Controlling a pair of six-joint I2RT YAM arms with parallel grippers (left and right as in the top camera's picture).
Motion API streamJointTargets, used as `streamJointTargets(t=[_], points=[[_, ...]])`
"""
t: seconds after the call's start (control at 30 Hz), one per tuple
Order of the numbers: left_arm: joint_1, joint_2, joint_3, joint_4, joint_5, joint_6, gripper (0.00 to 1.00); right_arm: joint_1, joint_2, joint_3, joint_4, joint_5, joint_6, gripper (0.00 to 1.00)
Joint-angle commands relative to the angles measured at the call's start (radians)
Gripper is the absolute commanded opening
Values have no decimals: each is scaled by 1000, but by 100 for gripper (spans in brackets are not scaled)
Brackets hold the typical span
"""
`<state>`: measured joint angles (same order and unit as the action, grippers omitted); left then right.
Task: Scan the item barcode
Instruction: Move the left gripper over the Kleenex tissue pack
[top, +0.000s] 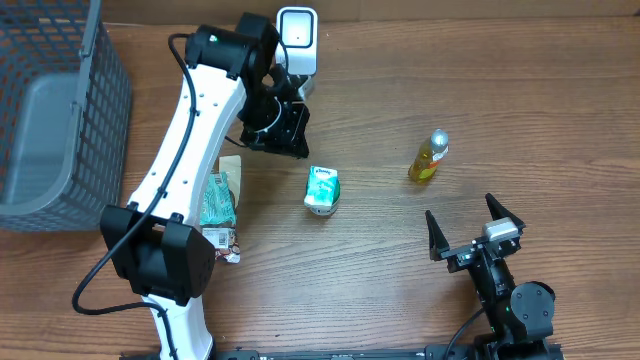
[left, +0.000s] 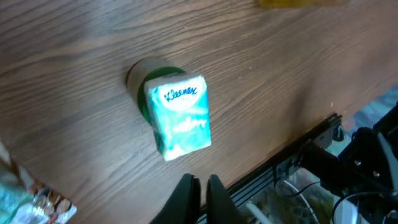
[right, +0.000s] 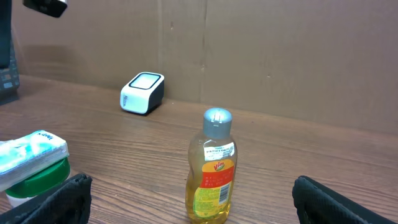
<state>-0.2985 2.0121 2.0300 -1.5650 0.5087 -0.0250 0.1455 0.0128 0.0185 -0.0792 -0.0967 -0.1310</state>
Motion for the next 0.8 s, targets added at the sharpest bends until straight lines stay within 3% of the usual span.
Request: streamJointTargets(t=[0.0, 0.27, 0.37, 0.77], points=[[-6, -30, -31, 19, 50, 25, 12, -3, -10, -11, 3, 6, 2, 100], [-6, -30, -41, 50, 34, 13, 14, -3, -10, -11, 3, 6, 2, 100], [-11, -30, -41, 48, 34, 1, 4, -3, -10, -11, 3, 6, 2, 100], [-11, -158, -40, 15, 10, -9, 4, -3, -10, -11, 3, 6, 2, 100]])
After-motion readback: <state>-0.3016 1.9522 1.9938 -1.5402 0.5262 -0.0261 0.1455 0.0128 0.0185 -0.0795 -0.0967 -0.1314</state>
